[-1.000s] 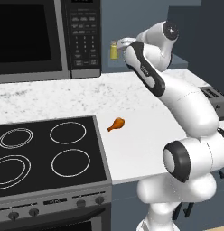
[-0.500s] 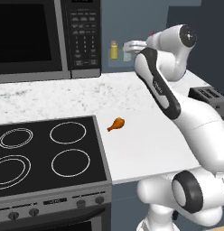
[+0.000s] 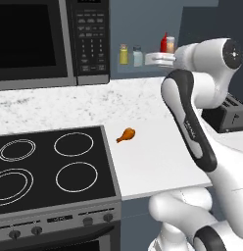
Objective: Put the shaker and condiment bottle from the counter next to their counterparts in the cabinet.
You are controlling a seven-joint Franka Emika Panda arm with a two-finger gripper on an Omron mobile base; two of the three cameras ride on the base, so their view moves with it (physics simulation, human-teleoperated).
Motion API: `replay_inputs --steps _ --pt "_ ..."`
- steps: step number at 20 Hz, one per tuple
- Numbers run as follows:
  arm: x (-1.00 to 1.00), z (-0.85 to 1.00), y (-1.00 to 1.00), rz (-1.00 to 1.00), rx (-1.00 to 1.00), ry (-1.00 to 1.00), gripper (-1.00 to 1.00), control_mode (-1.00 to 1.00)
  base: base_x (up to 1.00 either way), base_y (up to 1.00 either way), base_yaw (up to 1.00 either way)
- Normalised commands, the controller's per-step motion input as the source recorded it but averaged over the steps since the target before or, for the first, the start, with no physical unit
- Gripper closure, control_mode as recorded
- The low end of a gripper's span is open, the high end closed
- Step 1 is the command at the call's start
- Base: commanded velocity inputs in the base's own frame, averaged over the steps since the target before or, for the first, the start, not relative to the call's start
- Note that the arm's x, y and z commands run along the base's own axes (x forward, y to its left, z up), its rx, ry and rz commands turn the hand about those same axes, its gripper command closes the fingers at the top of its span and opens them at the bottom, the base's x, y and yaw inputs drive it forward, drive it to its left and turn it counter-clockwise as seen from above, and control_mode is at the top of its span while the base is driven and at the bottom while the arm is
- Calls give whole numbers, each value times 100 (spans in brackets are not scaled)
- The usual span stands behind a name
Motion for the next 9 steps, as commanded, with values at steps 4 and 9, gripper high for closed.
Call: replay_inputs --steps 4,9 --pt "-100 12 0 -7 6 0 -100 -100 0 0 0" --pt "-100 10 0 -8 7 0 -100 -100 0 0 0"
